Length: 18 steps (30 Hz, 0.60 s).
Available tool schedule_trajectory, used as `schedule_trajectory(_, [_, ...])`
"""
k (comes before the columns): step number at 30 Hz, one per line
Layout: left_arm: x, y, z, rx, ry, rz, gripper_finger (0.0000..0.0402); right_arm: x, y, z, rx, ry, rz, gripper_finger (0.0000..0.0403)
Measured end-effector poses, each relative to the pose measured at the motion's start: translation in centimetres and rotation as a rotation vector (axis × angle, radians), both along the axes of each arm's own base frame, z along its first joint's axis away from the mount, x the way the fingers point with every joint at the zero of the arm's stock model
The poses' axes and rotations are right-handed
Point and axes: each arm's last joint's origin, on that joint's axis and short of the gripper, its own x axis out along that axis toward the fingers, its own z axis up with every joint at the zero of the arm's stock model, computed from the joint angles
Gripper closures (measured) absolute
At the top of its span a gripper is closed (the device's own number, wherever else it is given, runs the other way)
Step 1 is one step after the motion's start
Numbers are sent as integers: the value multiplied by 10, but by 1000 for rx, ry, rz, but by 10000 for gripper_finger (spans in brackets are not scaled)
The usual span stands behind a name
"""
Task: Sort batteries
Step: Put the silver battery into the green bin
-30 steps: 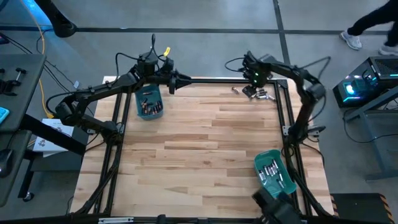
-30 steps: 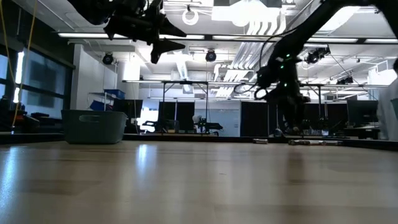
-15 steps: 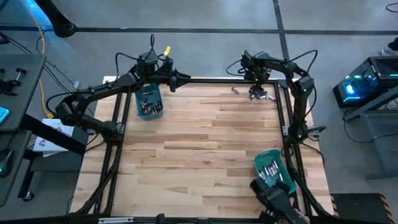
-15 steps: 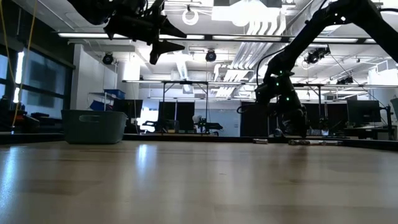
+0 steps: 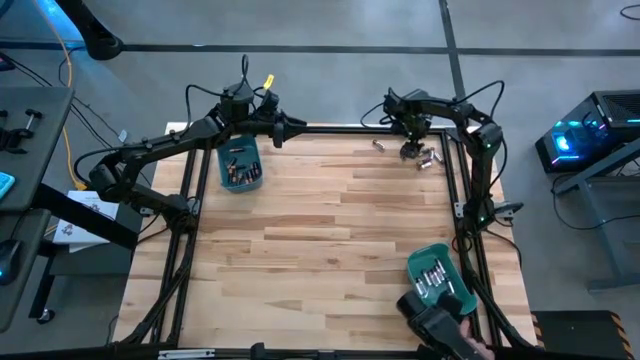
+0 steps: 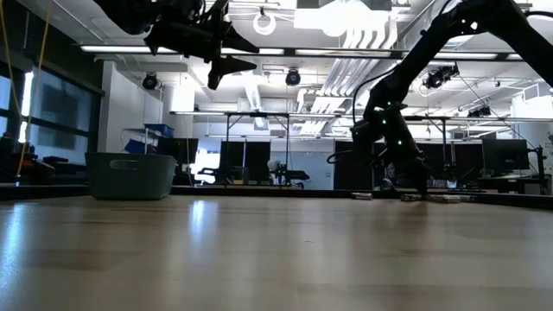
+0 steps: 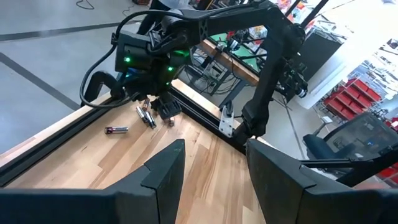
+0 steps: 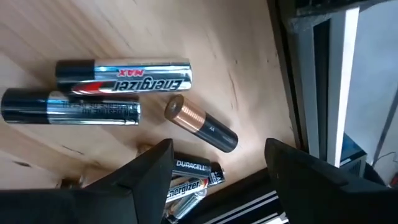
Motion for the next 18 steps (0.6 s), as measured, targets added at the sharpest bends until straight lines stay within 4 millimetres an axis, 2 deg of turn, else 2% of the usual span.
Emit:
schedule_trajectory(5, [0, 0, 0, 8, 1, -2, 236, 6, 3, 1, -21, 30, 32, 156])
schedule_trajectory(12, [0, 0, 0, 8, 1, -2, 236, 7, 12, 5, 59, 56, 85, 157])
schedule_trajectory(18, [0, 0, 0, 9, 1, -3, 236, 11, 7, 3, 19, -6, 96, 203])
